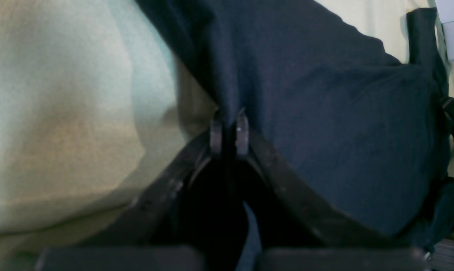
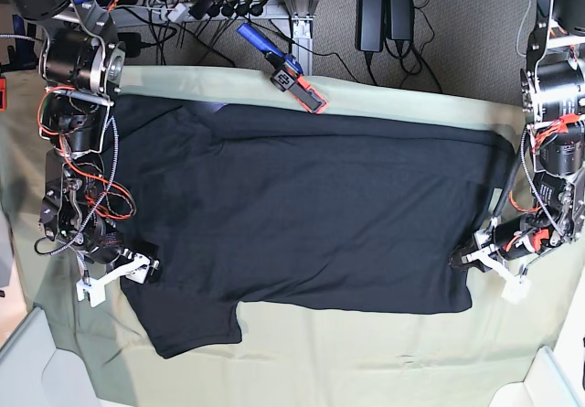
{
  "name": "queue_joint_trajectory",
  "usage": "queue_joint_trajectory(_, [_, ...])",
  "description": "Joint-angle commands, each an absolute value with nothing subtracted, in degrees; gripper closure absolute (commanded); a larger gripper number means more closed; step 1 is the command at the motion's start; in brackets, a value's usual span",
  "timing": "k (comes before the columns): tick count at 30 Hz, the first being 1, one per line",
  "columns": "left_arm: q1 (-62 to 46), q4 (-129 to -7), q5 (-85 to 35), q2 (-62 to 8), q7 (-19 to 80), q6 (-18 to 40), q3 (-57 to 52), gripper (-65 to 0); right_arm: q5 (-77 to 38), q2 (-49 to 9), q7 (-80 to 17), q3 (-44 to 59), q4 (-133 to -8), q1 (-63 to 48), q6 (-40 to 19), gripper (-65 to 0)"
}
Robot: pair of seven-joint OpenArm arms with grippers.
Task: Fold the T-shirt properly
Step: 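Fold the grasped edge over onto the collar side with both grippers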
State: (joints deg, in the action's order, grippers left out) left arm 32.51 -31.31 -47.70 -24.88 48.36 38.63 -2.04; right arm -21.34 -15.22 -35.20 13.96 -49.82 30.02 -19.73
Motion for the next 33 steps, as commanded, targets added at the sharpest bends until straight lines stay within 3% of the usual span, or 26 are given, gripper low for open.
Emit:
queue_joint_trajectory(1, [34.06,-31.97,-48.64,-25.56,47.42,40.0,-2.15,0.0,-22.06,-15.86,-34.37,14.0,-51.77,31.86,-20.86,-33.4])
queue_joint_trajectory(4, [34.06,-31.97,-48.64,-25.56,47.42,40.0,-2.15,0.0,-22.06,-15.88,-34.33,14.0,-52.4,31.86,-20.84,-17.1])
queue_joint_trajectory(9, [34.06,-31.97,-48.66,-25.56,47.4,40.0,-2.15,0.0,-22.04,-15.86,-33.08,14.0,-52.38,31.55,-20.84,-12.6])
queue_joint_trajectory(12, [34.06,-31.97,-48.64,-25.56,47.4,40.0,-2.15,0.0,-21.98,-15.88,-32.99,14.0,-52.38,31.55,-20.84,0.0])
queue_joint_trajectory(22, [34.15,-32.21,-54.94,-28.12,49.8,40.0,-2.17,0.0,-21.02,-17.06,-36.29,14.0,-54.28,31.2,-21.32,0.0])
queue_joint_trajectory(33, [34.09,-32.23,-77.58,-31.57,73.84,40.0,-2.17,0.0,-33.12,-24.43,-43.92,14.02,-71.64,18.52,-24.27,0.0])
